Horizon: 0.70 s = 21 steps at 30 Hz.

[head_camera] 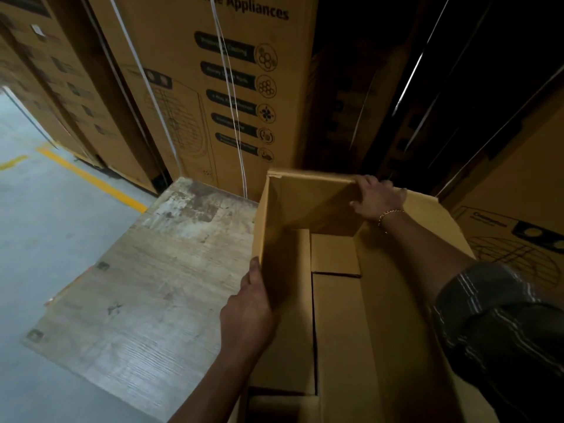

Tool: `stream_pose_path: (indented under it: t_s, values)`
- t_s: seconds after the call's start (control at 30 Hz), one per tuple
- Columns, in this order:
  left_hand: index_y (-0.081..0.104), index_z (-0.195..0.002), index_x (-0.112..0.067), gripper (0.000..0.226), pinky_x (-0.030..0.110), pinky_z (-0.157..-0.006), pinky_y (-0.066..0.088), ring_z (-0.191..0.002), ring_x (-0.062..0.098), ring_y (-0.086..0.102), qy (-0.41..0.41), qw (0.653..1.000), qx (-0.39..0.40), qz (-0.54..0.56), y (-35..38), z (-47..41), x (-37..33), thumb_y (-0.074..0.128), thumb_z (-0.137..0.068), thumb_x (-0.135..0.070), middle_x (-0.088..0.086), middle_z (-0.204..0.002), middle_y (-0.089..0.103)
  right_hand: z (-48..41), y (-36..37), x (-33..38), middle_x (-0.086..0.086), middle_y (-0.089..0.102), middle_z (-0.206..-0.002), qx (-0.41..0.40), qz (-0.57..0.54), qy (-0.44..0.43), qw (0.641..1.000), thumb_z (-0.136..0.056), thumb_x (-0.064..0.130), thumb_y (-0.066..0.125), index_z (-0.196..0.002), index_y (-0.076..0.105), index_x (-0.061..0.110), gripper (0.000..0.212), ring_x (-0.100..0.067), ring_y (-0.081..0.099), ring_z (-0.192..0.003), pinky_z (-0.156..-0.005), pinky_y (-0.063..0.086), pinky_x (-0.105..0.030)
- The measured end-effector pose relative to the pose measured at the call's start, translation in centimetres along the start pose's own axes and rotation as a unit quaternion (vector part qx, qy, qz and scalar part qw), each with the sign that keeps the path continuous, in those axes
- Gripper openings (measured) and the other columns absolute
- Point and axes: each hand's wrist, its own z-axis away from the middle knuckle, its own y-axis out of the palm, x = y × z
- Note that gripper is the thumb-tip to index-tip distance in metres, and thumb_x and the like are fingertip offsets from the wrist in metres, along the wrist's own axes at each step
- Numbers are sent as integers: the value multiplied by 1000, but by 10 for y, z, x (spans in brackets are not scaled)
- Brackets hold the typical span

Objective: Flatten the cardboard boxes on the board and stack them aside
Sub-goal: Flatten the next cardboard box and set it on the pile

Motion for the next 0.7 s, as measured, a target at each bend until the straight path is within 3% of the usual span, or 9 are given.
stream_pose_path:
  t_s: [0.07,0.17,0.3,0.43,0.5,0.57,0.6,0.63,0.7]
  values:
    - [1,-157,-24,86,20,-59,36,-90,13,66,-2,1000,-5,7,1,-1,2,59,-94,-26,0,-143,51,-4,0,-1,0,42,-145,3,-10,-5,1000,-93,44,55,-141,35,34,53,-34,36,-131,-101,36,-61]
    - [1,-157,-23,87,22,-62,41,-89,13,66,-7,1000,-8,5,7,-2,1,59,-93,-22,1,-142,52,-7,4,-5,-4,44,-139,8,-34,-17,999,-97,36,51,-136,39,29,41,-35,35,-128,-98,38,-60]
    - [0,-158,-22,85,22,-64,42,-93,13,66,-5,1000,-5,-3,9,-5,-5,57,-94,-23,1,-143,50,-9,0,-12,-5,29,-151,46,-69,-14,996,-91,30,59,-145,30,34,62,-35,27,-136,-102,40,-57]
    - [1,-158,-21,91,24,-72,47,-99,15,65,-8,1000,9,1,2,-8,-8,62,-90,-25,2,-143,50,15,6,-18,0,-15,-165,53,-115,26,992,-86,14,64,-156,-2,33,98,-39,6,-149,-110,35,-60]
    - [2,-158,-19,92,24,-73,46,-100,16,64,-11,1000,10,-6,0,-7,-13,63,-90,-25,3,-143,49,43,14,-23,-1,-21,-164,40,-131,44,990,-86,9,62,-155,-14,32,105,-40,32,-141,-100,47,-56]
    - [3,-158,-18,91,27,-73,50,-97,17,65,-8,1000,6,-12,1,-6,-16,64,-90,-25,4,-140,51,75,19,-30,-4,-17,-164,38,-129,54,990,-89,8,56,-153,-23,30,104,-30,64,-100,-79,59,-45]
    - [4,-157,-18,90,29,-74,52,-95,18,66,-9,1000,4,-14,1,-6,-18,64,-90,-26,4,-137,53,94,20,-34,-5,-12,-165,38,-128,58,989,-90,11,56,-152,-25,29,104,-24,65,-83,-72,59,-42]
    - [6,-156,-18,88,32,-74,53,-94,19,66,-11,1000,2,-15,1,-7,-18,63,-90,-27,5,-134,55,113,22,-39,-7,-5,-166,43,-130,58,989,-90,14,56,-151,-27,29,104,-23,64,-78,-70,59,-42]
    - [11,-155,-18,82,38,-76,55,-94,23,66,-9,1000,-3,-15,-4,-5,-19,61,-91,-31,6,-128,59,161,24,-49,-9,13,-164,58,-152,51,985,-90,24,58,-150,-28,30,105,-25,65,-87,-74,58,-44]
